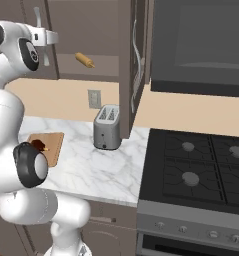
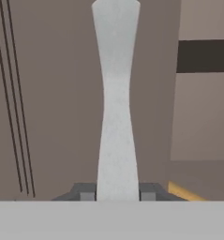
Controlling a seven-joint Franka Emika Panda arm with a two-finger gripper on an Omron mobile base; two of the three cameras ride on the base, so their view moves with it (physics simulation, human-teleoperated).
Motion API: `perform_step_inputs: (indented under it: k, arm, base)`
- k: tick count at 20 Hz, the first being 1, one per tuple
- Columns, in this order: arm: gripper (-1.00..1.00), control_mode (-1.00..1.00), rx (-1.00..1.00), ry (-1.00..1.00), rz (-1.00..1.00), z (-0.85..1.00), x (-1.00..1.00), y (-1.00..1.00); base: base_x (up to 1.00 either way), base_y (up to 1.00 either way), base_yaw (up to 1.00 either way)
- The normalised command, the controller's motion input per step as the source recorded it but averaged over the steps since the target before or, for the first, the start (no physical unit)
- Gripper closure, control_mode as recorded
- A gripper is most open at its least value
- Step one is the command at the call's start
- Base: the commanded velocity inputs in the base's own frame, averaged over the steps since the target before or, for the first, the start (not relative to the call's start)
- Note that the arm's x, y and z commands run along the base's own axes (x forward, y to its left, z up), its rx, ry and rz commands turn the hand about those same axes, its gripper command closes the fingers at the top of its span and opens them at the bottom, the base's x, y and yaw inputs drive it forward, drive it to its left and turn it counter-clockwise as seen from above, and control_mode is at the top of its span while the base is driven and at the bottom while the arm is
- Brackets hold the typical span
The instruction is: Open the cabinet, retrieve the rolling pin, and place it next to the meat on the cutting board to prepare for tenderizing.
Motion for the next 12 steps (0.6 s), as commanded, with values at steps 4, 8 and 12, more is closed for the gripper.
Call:
perform_step_inputs:
  k: [4, 8, 12]
  arm:
    - [1.0, -1.0, -0.02, -0.01, 0.0, -0.02, -0.14, 0.27]
    - [1.0, -1.0, -0.01, 0.0, 0.0, -0.05, -0.41, 0.46]
    - [1.0, -1.0, 0.0, 0.02, 0.0, -0.07, -0.41, 0.53]
  base:
    - [0.0, 0.0, 0.0]
    - [0.0, 0.0, 0.0]
    - [0.0, 0.0, 0.0]
